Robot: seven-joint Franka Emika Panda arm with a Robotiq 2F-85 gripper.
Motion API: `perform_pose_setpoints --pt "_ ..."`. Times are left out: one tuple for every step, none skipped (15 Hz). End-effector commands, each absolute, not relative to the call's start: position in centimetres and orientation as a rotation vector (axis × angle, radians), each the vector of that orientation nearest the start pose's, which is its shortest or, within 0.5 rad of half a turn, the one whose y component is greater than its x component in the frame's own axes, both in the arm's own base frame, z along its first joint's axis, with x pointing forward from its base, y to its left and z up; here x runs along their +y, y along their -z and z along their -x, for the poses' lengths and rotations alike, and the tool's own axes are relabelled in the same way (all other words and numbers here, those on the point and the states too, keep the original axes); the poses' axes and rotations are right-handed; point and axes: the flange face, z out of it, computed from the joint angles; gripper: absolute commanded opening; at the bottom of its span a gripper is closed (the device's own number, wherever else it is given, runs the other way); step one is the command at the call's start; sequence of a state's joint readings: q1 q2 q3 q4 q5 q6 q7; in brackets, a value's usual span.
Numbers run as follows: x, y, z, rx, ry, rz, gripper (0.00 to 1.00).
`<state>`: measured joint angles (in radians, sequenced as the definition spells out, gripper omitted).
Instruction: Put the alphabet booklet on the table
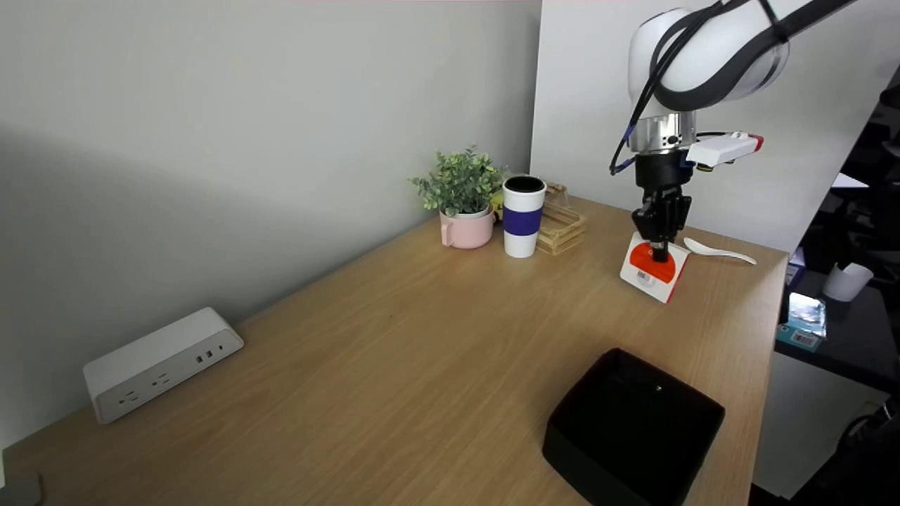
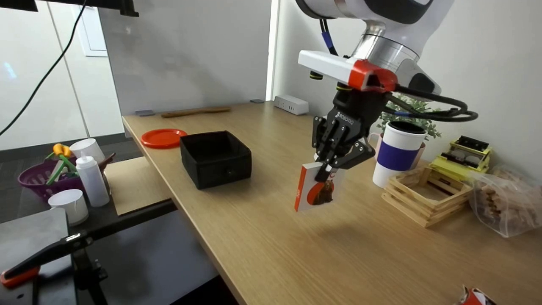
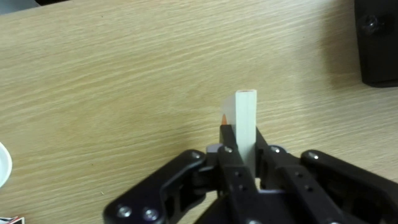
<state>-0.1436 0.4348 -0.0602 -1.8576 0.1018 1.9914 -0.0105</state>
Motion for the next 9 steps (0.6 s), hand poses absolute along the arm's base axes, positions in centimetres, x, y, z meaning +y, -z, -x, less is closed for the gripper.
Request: perform_pose_setpoints --pt "-10.53 -27.36 -59.52 0.505 -0.479 3.067 0.04" --pt "-10.29 -27.36 -59.58 0.518 -0.487 3.072 0.04" --pt "-10.09 -27.36 -59.62 0.519 -0.492 3.071 0.04" --pt "-9.95 -27.33 -59.68 0.516 -0.493 3.067 0.04" --pt "-9.89 -27.28 -59.72 0.509 -0.495 3.059 0.04" --pt "-9.90 -27.24 -59.77 0.503 -0.495 3.056 0.04" --pt "-9.98 -27.17 -59.81 0.498 -0.494 3.052 0.04" --pt "-10.10 -27.09 -59.87 0.495 -0.491 3.048 0.04" --pt "-10.23 -26.97 -59.94 0.491 -0.491 3.042 0.04"
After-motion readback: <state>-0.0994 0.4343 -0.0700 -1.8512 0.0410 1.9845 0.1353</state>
